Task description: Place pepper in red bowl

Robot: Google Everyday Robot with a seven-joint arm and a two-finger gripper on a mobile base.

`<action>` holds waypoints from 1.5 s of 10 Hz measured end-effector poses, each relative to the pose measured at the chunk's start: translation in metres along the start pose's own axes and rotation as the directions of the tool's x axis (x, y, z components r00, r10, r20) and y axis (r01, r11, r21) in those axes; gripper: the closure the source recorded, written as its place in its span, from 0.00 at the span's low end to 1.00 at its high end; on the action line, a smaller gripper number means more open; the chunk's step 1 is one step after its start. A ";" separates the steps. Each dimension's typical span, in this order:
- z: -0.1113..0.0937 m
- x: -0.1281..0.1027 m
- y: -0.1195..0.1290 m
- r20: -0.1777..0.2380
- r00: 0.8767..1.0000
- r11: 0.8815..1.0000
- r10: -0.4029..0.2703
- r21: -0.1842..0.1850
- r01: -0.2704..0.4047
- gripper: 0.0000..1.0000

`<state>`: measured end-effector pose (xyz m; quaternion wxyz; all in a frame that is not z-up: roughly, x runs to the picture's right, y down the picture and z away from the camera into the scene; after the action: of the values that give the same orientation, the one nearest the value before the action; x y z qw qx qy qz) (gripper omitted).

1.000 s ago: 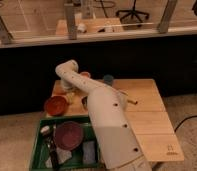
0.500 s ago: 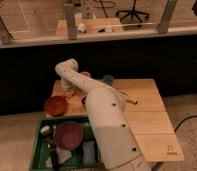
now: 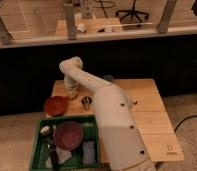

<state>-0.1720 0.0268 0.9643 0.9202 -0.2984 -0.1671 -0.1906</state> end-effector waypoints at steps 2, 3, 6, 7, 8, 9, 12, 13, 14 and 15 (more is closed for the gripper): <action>-0.030 0.005 -0.002 0.004 1.000 0.998 0.025 0.055 -0.025 0.93; -0.042 0.011 -0.003 -0.003 0.999 0.995 0.052 0.085 -0.052 0.93; -0.061 0.025 -0.003 -0.010 0.993 0.983 0.115 0.147 -0.113 0.93; -0.066 0.026 -0.002 0.000 0.993 0.981 0.119 0.157 -0.117 0.93; -0.072 0.025 0.000 0.019 0.993 0.979 0.115 0.167 -0.116 0.93; -0.076 0.022 0.003 0.028 0.994 0.980 0.102 0.169 -0.105 0.93; -0.086 -0.008 0.033 0.044 0.999 0.986 0.024 0.164 -0.031 0.93; -0.090 -0.027 0.043 0.049 0.999 0.986 -0.018 0.164 0.009 0.93; -0.091 -0.041 0.045 0.056 0.997 0.986 -0.045 0.164 0.035 0.93; -0.091 -0.054 0.045 0.065 0.995 0.984 -0.078 0.163 0.067 0.93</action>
<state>-0.1808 0.0183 0.8495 0.9272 -0.2234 -0.2252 -0.1992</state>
